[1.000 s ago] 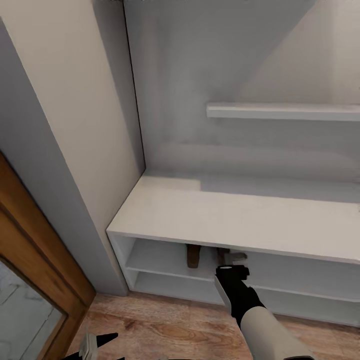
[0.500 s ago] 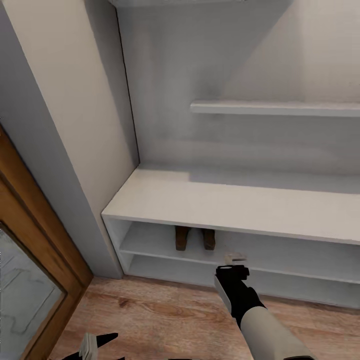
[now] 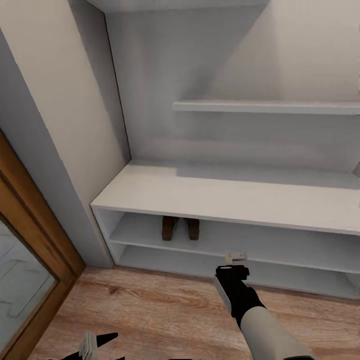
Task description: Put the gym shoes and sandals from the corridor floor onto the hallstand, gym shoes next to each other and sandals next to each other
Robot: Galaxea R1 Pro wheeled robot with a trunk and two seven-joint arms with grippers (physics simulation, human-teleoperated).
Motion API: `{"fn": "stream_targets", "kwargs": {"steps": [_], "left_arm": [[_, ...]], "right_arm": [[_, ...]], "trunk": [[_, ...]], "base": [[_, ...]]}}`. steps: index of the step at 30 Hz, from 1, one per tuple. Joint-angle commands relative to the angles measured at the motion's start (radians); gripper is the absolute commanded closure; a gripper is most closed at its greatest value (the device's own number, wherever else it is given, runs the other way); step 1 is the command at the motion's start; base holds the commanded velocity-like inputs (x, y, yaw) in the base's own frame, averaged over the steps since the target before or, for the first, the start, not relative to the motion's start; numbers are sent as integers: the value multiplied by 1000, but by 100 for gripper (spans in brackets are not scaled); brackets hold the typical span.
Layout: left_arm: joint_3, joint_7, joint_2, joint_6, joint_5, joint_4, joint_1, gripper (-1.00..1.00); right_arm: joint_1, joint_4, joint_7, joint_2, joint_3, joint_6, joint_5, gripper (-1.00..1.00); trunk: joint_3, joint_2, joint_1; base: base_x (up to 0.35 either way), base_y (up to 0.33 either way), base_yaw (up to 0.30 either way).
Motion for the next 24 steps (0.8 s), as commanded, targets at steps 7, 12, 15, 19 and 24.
{"fn": "stream_targets", "kwargs": {"steps": [7, 12, 15, 19, 24], "left_arm": [[3, -3, 0, -6, 0, 2, 0, -100], [5, -4, 0, -7, 0, 2, 0, -100], [6, -3, 0, -7, 0, 3, 0, -100], [6, -3, 0, -7, 0, 3, 0, -100], [7, -3, 0, -8, 0, 3, 0, -100]], "right_arm": [[0, -1, 1, 0, 2, 10, 10, -100], [0, 2, 1, 0, 3, 10, 10, -100], [0, 12, 1, 0, 3, 9, 10, -100], [0, 17, 1, 0, 3, 7, 10, -100], [0, 20, 1, 0, 3, 7, 10, -100]], "trunk": [[-1, 0, 0], [-1, 0, 0], [-1, 0, 0], [-1, 0, 0], [-1, 0, 0]], "base": [[-16, -266, 0], [-123, -246, 0], [-239, -206, 0], [-252, -201, 0], [-262, -193, 0]]}}
